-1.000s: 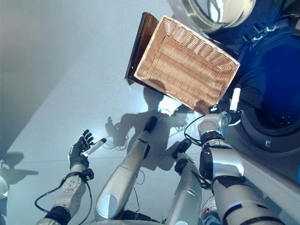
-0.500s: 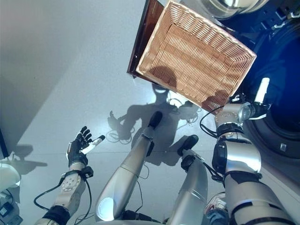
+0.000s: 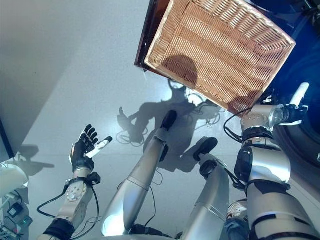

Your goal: Pick up the clothes and place them into the washing machine

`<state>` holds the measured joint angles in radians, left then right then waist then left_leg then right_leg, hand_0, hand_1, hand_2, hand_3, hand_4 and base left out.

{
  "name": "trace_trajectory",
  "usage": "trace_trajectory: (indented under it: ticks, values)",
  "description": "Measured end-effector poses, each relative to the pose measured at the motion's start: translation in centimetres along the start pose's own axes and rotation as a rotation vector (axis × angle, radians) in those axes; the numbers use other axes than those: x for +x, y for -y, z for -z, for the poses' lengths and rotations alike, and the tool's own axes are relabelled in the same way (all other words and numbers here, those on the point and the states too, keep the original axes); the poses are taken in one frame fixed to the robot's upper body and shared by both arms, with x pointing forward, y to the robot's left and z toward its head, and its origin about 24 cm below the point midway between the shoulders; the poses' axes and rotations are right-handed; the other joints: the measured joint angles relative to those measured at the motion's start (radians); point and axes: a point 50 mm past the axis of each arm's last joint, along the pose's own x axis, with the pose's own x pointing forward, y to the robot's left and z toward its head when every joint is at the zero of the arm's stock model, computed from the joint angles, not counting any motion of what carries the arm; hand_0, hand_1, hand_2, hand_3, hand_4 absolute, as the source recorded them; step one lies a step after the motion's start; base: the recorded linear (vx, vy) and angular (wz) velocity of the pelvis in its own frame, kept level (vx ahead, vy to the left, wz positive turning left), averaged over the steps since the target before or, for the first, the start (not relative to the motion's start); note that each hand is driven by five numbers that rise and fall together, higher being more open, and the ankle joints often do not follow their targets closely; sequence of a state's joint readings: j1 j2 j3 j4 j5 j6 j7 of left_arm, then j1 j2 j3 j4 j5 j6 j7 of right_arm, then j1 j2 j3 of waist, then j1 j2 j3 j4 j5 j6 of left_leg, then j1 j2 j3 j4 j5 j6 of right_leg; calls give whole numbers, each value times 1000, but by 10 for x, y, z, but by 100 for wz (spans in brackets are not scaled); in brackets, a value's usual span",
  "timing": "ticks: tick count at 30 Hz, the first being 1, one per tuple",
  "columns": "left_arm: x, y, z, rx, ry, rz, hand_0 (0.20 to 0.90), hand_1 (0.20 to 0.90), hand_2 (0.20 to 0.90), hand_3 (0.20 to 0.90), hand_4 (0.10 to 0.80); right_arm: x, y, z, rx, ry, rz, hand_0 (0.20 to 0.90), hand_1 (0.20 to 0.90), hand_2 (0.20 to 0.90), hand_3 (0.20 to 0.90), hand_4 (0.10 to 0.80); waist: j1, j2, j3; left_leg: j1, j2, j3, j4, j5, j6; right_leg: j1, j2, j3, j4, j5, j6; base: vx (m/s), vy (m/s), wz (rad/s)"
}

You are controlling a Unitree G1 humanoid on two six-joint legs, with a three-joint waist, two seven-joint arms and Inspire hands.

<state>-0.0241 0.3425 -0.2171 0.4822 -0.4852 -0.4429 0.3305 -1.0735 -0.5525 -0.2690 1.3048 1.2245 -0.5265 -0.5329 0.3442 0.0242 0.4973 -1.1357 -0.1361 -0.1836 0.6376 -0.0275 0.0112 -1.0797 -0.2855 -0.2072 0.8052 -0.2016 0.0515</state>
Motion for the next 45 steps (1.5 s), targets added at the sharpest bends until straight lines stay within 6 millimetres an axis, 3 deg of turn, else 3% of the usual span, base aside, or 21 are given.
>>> trace_trajectory:
  ticks: [7,15,18,23,25,37,38,45]
  values:
    - [1,-3,-2,8,7,-10,900,900,900,900,800,4,2,-7,3,18,25,200,200,200,200,300,-6,-1,-1,15,-1,1,-32,14,-2,9,-4,-3,-8,5,7,3,-17,5]
    - [3,-7,-6,23,24,-11,900,900,900,900,800,7,-2,-19,13,49,18,200,200,200,200,300,-10,-8,-6,102,3,-9,-154,76,-3,66,-9,-23,-66,20,5,-11,-27,8]
    - [4,-8,-11,41,48,-3,900,900,900,900,800,12,-12,-42,46,103,14,200,200,200,200,300,-10,-7,-8,136,8,-9,-211,102,-1,92,-3,-25,-108,40,10,-23,-37,-3]
    - [8,-17,-15,80,61,-18,900,900,900,900,800,23,-23,-105,77,272,0,200,200,200,200,300,-24,-16,-11,192,12,-4,-274,129,12,145,2,-28,-163,69,23,-14,-54,-3]
    - [8,-21,-15,82,63,-34,900,900,900,900,800,25,-24,-120,82,309,-2,200,200,200,200,300,-33,-22,-14,219,12,-8,-304,141,11,167,3,-30,-180,73,26,-33,-36,2]
    - [6,-17,-8,98,33,2,900,900,900,900,800,25,-18,-91,22,179,34,200,200,200,200,300,-35,-46,-10,299,46,17,-362,156,18,245,36,-34,-265,115,18,-79,-14,-10]
    - [5,-19,-6,106,24,-4,900,900,900,900,800,25,-15,-84,4,158,39,900,900,900,900,800,-31,-52,-7,312,51,20,-363,160,16,257,40,-33,-277,127,19,-132,29,-16]
    - [5,-22,-3,104,4,-4,900,900,900,900,800,23,-6,-55,-102,112,-35,900,900,900,900,800,-38,-68,-4,351,57,21,-377,157,18,299,49,-32,-303,132,19,-9,-3,-5]
